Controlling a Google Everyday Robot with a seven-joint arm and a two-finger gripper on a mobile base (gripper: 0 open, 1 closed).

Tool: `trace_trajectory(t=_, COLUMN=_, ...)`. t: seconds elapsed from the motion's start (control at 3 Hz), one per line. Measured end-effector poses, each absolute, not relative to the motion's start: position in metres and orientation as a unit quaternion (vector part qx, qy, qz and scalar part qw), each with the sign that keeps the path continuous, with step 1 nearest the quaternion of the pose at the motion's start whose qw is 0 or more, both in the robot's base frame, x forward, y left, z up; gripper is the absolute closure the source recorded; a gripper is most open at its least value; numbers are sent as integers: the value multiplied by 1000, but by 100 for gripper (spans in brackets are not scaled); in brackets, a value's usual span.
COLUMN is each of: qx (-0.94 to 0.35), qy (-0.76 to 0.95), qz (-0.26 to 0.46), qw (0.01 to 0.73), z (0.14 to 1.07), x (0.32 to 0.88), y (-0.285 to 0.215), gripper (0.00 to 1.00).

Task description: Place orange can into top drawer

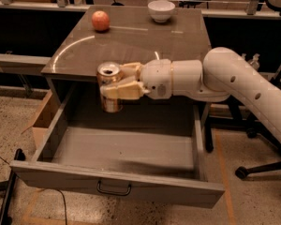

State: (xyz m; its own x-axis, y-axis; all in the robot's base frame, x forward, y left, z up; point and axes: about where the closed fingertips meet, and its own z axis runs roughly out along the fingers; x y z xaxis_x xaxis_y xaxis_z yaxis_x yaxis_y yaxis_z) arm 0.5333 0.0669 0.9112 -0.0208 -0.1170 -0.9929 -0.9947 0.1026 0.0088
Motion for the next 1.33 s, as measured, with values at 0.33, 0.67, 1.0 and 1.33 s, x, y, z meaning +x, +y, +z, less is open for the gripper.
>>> trace_trajectory(t=0.33, qx=-489, qy=578, qz=419, qw=501, z=868, x=535, y=71, gripper=100)
trace_trajectory(t=0.67, qx=-489, qy=578, qz=419, qw=501, z=867, x=535, y=71, gripper=100)
trace_trajectory(t=1.0, qx=-487, qy=588, qz=417, qw=493, z=849, x=534, y=69, gripper=100)
trace_trajectory(t=1.33, qx=-496, qy=587, qz=401, qw=499, z=833, x=540, y=64, gripper=100)
